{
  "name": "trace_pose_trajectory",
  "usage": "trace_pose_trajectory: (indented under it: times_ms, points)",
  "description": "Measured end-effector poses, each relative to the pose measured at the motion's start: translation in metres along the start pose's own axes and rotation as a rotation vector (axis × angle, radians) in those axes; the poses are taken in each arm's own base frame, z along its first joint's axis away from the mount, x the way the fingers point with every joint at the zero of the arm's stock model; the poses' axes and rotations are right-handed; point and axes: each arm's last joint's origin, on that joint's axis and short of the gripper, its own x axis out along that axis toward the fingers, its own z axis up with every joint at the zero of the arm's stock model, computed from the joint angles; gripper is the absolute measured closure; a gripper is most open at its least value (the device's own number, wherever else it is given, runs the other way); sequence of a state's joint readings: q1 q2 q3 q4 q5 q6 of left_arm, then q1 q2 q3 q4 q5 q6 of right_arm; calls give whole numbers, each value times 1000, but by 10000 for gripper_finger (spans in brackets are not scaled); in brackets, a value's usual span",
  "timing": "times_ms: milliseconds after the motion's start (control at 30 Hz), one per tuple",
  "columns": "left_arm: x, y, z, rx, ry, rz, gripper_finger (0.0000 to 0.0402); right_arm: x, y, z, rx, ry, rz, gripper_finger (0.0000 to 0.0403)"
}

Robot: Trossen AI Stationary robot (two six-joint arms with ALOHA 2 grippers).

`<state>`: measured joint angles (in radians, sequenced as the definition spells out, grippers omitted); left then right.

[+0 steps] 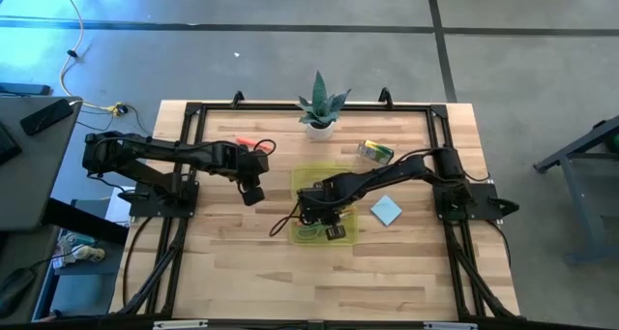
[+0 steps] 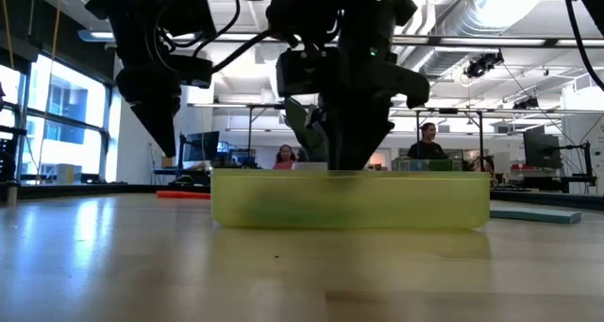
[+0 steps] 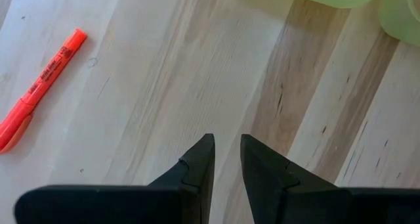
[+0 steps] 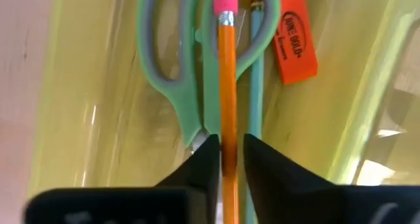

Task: Pack school essentials
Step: Put the orange pencil into the yellow supply box

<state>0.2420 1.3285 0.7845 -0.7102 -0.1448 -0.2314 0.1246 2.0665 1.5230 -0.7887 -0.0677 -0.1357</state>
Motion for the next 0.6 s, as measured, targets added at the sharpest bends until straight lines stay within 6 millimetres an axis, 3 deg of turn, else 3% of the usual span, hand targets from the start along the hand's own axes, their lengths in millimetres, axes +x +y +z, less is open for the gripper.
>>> trace_pose_trajectory:
  times_ms: [200,600]
  points:
    - [0,0,0,0,2,0,337,0,0,0,-2,0,-11,395]
    - [0,0,0,0,4,-1,337,-2,14,7,-32,-55,6,373]
